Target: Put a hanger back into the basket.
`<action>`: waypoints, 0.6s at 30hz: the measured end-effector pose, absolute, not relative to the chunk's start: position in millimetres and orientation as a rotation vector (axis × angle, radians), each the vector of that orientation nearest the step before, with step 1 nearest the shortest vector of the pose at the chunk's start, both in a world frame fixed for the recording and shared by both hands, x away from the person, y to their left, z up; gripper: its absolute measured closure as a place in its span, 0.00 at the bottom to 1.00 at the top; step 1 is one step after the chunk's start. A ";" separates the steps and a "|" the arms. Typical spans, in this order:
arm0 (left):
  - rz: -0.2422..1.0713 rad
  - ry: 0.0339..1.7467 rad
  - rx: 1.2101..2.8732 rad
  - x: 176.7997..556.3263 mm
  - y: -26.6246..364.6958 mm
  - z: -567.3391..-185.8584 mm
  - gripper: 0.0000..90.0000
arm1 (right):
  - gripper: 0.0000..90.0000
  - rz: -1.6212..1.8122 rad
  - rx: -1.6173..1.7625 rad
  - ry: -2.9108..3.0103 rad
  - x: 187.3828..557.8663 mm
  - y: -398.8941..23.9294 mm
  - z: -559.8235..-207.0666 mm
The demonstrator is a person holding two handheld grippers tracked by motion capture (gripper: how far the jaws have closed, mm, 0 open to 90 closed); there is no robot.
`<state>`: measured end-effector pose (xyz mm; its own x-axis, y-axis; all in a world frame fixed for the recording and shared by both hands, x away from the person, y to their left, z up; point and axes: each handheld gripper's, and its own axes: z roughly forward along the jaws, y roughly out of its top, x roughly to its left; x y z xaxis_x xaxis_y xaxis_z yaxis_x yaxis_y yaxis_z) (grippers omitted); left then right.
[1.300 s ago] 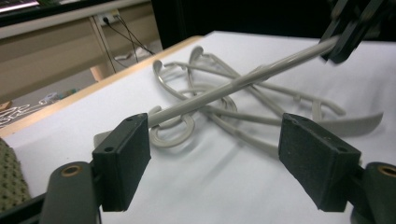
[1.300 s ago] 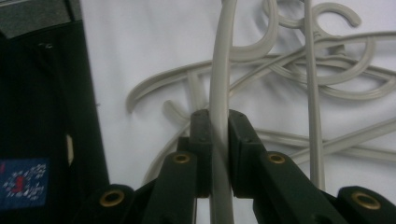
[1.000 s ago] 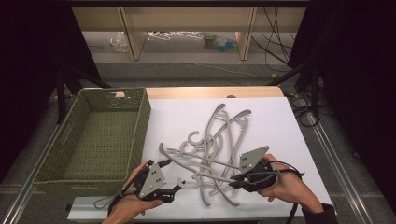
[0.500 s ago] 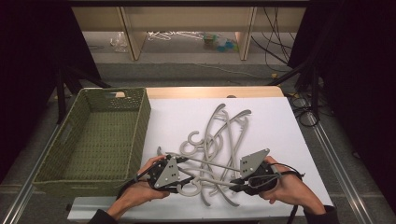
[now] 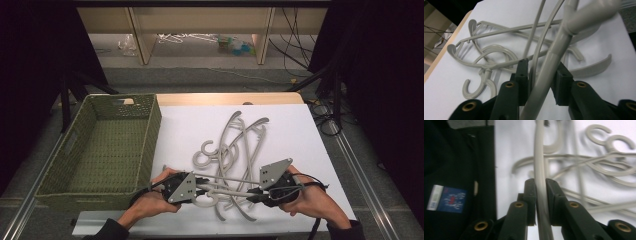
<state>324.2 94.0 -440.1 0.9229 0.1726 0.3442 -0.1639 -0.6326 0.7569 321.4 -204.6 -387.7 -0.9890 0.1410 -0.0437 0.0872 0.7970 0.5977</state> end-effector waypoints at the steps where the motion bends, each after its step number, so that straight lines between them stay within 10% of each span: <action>1: 0.490 0.006 2.202 324.2 94.0 -440.1 0.82 | 0.87 0.957 0.184 2.896 321.4 -204.6 -387.7; 18: 0.410 0.353 2.177 325.5 98.1 -403.0 0.88 | 0.43 1.152 0.623 2.450 332.3 -214.8 -354.4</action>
<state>325.5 98.1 -403.0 0.9056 0.3910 0.1645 0.1052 -0.5827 0.8059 332.3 -214.8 -354.4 -0.8376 0.5298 -0.1333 0.2352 0.5700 0.7872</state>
